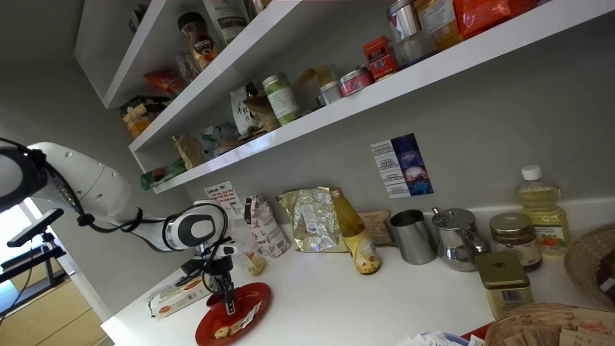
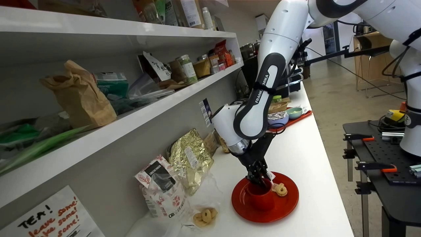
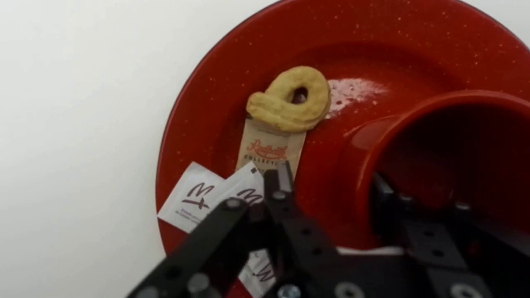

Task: Remove the red mug from the red plate.

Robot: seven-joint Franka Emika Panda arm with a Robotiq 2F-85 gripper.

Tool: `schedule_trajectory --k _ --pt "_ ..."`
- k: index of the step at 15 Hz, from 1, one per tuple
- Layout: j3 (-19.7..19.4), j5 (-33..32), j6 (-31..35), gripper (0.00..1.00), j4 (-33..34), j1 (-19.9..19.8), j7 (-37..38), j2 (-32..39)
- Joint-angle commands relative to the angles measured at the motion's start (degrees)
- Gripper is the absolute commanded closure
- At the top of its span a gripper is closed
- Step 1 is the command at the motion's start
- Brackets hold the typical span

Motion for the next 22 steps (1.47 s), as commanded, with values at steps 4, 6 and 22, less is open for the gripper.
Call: schedule_trajectory --k 4,6,22 --pt "-0.17 2.96 -2.06 1.00 1.69 0.13 -2.31 1.31" --pt "-0.05 3.63 -2.03 0.99 1.47 -0.30 -2.91 0.83" --pt "-6.89 2.28 2.88 0.98 -13.26 -7.70 -5.21 -18.19"
